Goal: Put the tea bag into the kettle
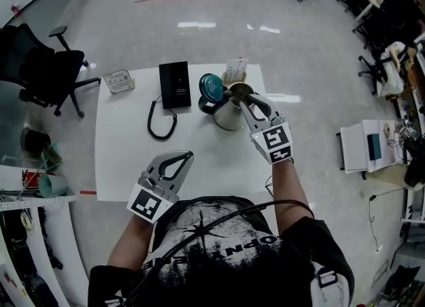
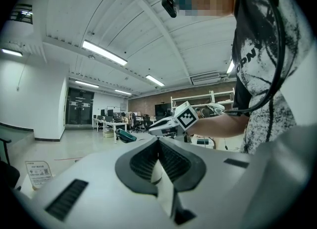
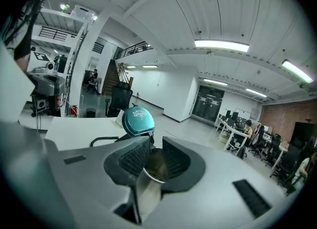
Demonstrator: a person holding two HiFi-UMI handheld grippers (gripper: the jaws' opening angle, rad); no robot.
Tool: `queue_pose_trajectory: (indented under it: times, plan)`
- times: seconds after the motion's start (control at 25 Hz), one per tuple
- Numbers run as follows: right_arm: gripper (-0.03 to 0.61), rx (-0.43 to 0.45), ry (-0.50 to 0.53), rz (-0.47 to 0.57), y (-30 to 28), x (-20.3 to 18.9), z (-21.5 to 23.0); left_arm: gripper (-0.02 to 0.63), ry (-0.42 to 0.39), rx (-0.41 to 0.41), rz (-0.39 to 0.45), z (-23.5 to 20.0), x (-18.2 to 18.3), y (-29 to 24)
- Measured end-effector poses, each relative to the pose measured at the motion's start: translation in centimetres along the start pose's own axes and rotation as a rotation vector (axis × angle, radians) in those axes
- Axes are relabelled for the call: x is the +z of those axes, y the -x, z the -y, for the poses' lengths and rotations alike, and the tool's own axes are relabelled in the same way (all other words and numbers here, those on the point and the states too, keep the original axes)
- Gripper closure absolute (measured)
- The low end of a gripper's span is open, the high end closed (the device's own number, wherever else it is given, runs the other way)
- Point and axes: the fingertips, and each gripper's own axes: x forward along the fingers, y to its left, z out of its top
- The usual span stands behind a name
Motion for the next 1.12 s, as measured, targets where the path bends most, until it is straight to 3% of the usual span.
queue_pose_trajectory:
  times: [0.36, 0.8, 1.12]
  plan:
    - [0.567, 0.02, -0.048, 0.13, 3.4, 4.0, -2.4, 0.603, 0.097, 0.009, 0.046, -1.7, 1.6, 1.6]
    - [0.568, 0.097, -0.104, 0.307, 8.3, 6.6, -5.9, 0.603, 0.032, -0.011, 0.049, -3.1, 2.8, 2.0]
    - [0.568, 0.159, -0.091, 0.265, 9.3, 4.7, -8.6, 0.603, 0.009, -0.059, 0.046, -2.9, 3.4, 1.5]
